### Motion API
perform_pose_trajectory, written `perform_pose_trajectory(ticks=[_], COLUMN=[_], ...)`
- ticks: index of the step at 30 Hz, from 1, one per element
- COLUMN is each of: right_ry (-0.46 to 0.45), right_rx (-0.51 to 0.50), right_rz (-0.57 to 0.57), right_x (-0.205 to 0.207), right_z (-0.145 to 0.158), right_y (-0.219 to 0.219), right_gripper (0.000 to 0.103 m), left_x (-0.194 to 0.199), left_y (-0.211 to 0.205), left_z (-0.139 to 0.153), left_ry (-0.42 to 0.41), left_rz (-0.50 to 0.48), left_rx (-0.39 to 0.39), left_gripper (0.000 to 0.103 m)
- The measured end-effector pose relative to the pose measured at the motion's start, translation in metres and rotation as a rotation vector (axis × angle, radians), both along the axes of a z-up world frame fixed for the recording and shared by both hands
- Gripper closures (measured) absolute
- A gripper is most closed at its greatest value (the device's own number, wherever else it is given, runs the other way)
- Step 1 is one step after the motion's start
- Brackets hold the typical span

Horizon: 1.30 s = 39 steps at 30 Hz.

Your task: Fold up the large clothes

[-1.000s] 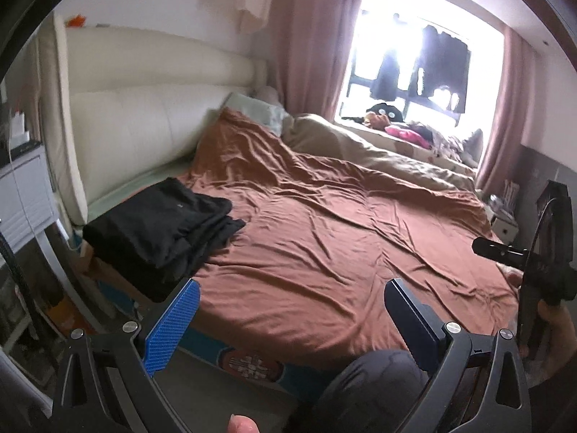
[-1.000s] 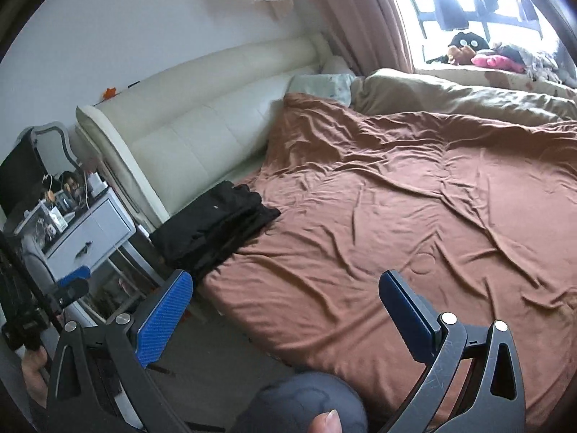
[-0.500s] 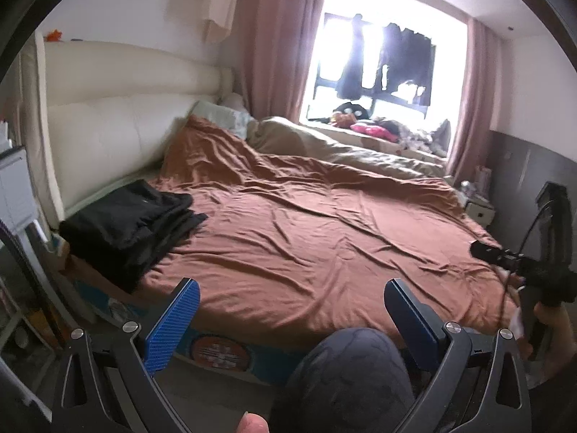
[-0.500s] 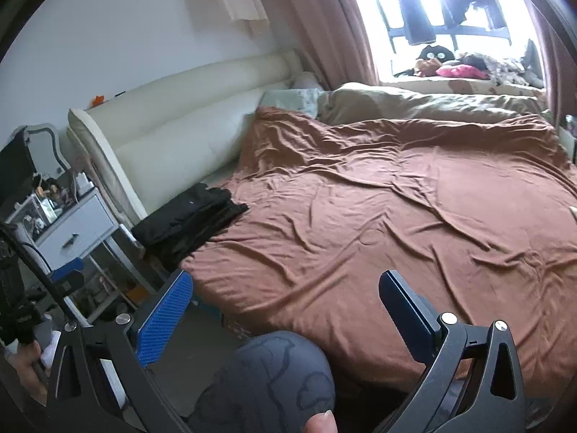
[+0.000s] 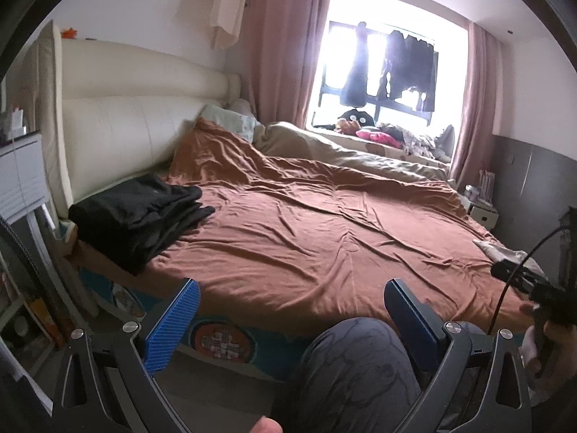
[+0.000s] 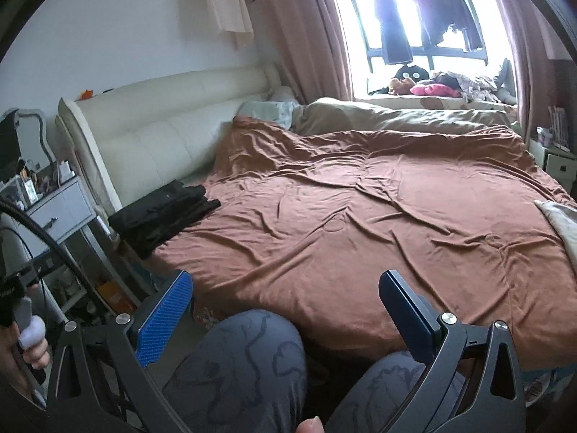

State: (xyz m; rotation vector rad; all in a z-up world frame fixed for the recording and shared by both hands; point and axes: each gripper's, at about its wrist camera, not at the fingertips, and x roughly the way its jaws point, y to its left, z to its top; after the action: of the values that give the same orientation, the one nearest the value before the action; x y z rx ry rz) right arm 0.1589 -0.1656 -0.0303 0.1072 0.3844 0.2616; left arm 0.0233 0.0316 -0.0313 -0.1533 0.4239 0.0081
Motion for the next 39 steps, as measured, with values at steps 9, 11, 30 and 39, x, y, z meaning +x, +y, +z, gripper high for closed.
perform_pose_trajectory(ticks=[9, 11, 30, 39], right_ry=[0.035, 0.035, 0.047, 0.061], right_rx=[-0.001, 0.006, 0.030, 0.039], right_rz=[0.017, 0.017, 0.011, 0.017], right_x=[-0.001, 0.000, 0.000, 0.002], right_z=[-0.014, -0.012, -0.016, -0.017], right_y=[0.001, -0.004, -0.012, -0.016], right_gripper=[0.000, 0.000, 0.000, 0.000], left_x=[-0.003, -0.003, -0.005, -0.005], left_y=[-0.002, -0.003, -0.012, -0.013], left_z=[-0.007, -0.007, -0.005, -0.005], left_ry=[0.014, 0.013, -0.004, -0.004], left_rz=[0.008, 0.008, -0.003, -0.005], left_rx=[0.007, 0.007, 0.022, 0.023], left_gripper=[0.000, 0.000, 0.000, 0.000])
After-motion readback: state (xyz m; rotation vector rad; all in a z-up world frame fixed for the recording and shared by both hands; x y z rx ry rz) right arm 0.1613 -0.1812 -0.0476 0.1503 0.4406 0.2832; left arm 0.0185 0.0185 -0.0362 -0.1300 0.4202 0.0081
